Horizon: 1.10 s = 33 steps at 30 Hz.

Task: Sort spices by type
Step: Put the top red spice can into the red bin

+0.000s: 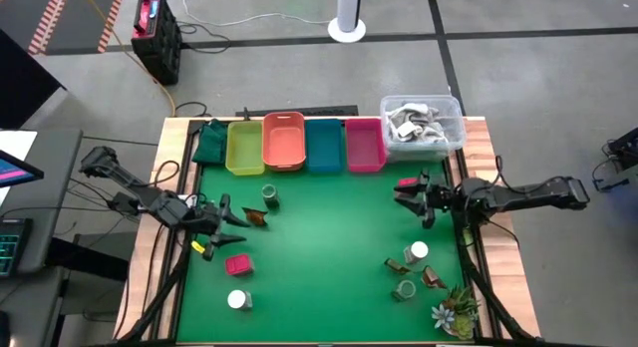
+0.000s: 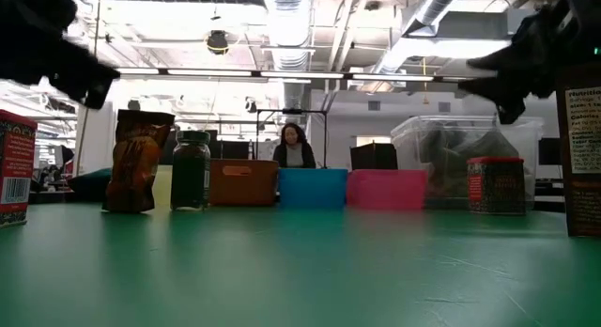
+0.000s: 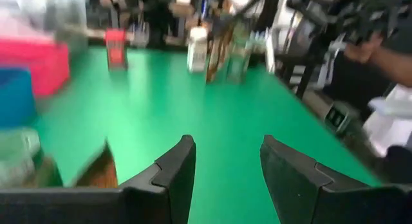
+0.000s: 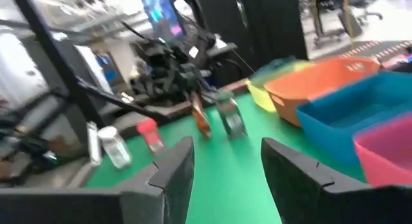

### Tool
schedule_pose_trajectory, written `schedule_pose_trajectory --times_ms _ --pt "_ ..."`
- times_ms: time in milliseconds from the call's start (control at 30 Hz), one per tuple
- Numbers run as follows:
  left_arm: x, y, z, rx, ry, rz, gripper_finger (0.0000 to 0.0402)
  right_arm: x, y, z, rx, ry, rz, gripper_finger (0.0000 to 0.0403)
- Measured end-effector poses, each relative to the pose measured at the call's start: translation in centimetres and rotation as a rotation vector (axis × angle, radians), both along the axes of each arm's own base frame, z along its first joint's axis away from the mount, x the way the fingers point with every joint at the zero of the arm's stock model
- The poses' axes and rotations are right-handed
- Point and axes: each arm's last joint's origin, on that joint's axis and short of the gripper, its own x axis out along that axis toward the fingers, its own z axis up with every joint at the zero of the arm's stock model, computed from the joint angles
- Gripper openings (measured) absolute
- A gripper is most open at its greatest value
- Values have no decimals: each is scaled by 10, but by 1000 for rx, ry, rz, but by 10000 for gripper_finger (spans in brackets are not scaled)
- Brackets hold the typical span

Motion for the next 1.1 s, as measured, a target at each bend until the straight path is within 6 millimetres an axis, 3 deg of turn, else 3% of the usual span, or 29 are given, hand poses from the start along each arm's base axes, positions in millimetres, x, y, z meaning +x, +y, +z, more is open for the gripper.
schedule_pose_trajectory --times_ms 133,400,767,1100 --pt "1 2 6 -18 -41 67 164 -1 0 18 -45 31 7 207" --pt "0 9 20 -31 -102 305 164 10 -4 49 -159 298 -54 207" --pt "6 15 64 73 -33 390 164 44 -13 63 -334 792 -25 212" --pt "21 12 76 194 42 418 164 79 -19 63 -498 1269 145 309"
